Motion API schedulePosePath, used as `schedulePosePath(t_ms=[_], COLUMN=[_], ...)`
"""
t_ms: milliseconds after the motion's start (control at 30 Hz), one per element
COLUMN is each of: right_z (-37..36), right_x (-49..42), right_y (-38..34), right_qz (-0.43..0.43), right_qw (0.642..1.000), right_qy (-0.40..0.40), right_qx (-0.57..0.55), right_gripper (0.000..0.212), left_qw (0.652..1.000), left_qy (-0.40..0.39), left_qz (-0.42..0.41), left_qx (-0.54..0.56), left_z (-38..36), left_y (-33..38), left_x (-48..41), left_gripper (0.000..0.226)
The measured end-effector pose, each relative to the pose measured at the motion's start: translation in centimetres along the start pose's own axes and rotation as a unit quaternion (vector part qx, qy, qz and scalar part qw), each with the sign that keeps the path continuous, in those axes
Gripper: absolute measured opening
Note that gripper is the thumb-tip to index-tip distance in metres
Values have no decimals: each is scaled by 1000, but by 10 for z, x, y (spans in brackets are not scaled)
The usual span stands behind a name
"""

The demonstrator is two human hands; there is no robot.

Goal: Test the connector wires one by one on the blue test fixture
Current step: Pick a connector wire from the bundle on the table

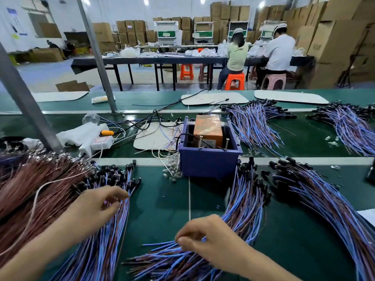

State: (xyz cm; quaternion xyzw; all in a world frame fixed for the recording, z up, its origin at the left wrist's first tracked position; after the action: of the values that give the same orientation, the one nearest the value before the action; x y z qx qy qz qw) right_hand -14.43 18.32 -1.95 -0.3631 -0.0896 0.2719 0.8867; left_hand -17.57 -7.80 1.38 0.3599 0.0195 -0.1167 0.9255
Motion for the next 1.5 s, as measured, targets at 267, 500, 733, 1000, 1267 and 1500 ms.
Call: schedulePosePath(t_ms=[267, 500, 733, 1000, 1267, 1500], right_z=[-26, -38, -3, 35, 85, 112], right_x=[-74, -129, -126, -98, -43, 6], right_y=[-9, -2, -5, -16, 14, 55], right_qz=[-41, -231, -201, -122, -105, -141], right_qw=[999, 879, 880, 884, 766, 680], right_qy=[3, 51, 127, 144, 329, 469], right_qx=[-30, -415, -411, -428, -543, -546], right_gripper=[15, 19, 9, 11, 16, 15], left_qw=[937, 969, 976, 962, 949, 954], left_qy=[-54, 57, 193, 212, 104, 45], left_qz=[106, 87, -38, -89, 7, 33], left_qx=[-327, -224, 98, 146, 299, 295], left_z=[-50, -52, -48, -55, -50, -40], left_y=[-7, -10, 19, 47, 32, 51], left_x=[-38, -50, -49, -34, 3, 2], left_gripper=[30, 38, 31, 12, 14, 10])
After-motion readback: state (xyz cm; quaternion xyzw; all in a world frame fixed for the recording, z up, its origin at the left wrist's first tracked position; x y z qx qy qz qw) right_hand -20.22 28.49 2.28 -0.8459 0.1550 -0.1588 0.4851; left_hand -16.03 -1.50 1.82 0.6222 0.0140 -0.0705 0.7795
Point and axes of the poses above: each hand's wrist, its own x-axis away from the middle knuckle, its own z-axis out of the back of the hand, y = z × x, the point moved 3 cm from there along -x, towards the middle knuckle, and after that the axes turned 10 degrees about x, right-handed, at the moved point
